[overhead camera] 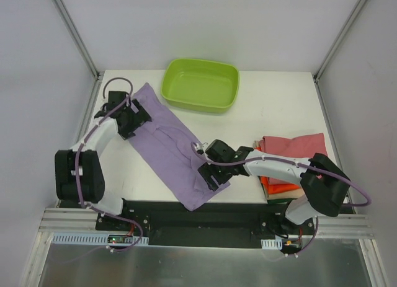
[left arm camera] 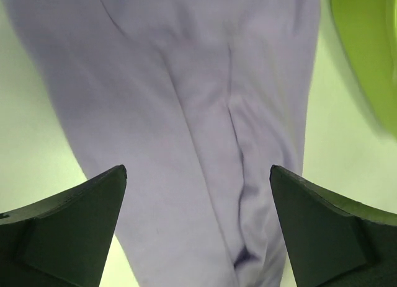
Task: Fold and stack the t-shirts
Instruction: Rotate the tshirt 120 degrees
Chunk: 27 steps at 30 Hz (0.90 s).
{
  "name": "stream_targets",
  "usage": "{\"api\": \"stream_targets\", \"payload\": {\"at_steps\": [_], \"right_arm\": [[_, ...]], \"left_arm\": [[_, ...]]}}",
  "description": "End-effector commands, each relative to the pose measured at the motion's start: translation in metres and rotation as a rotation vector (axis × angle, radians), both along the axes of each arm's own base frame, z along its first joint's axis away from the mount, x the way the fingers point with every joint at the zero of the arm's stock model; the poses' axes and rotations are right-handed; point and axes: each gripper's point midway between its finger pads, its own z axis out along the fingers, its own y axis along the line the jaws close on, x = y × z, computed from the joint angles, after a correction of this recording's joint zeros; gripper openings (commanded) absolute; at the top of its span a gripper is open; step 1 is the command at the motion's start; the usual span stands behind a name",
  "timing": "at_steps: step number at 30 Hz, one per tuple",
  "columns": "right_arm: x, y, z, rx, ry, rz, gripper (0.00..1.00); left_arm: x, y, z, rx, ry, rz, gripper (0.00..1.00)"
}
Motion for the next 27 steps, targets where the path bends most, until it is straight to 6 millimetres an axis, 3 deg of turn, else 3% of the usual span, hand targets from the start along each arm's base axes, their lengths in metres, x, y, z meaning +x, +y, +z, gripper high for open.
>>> {"api": "stream_targets", "payload": {"at_steps": [1,5,7,11,15,21,25,27], "right_arm": [[0.011,-0.008,-0.004,-0.09,-0.08,0.003,0.76],[0.01,-0.009,-0.014,-0.117,-0.068,0.009,0.66],[0.009,-0.013,-0.019,-0.135,-0.065,0.001,0.62],[0.013,-0.022,-0.023,-0.175,-0.088,-0.039,0.51],[0.017,-0.025,-0.017,-0.175,-0.115,-0.067,0.33],[0.023,-0.041,-0.011,-0.241,-0.154,-0.101,0.12],[0.025,-0.041,-0.002,-0.228,-0.175,-0.131,0.01],[0.028,-0.042,0.003,-0.218,-0.193,-0.14,0.0]], "left_arm": [[-0.061,-0.052,-0.02,-0.003,0.083,-0.095,0.99],[-0.099,-0.096,-0.044,-0.055,0.137,-0.198,0.99],[-0.112,-0.106,-0.054,-0.074,0.164,-0.227,0.99],[-0.132,-0.097,-0.08,-0.039,0.228,-0.21,0.99],[-0.148,-0.085,-0.099,0.012,0.284,-0.188,0.99],[-0.155,-0.077,-0.107,0.046,0.303,-0.185,0.99],[-0.156,-0.074,-0.108,0.062,0.303,-0.186,0.99],[-0.156,-0.074,-0.108,0.065,0.301,-0.189,0.99]]}}
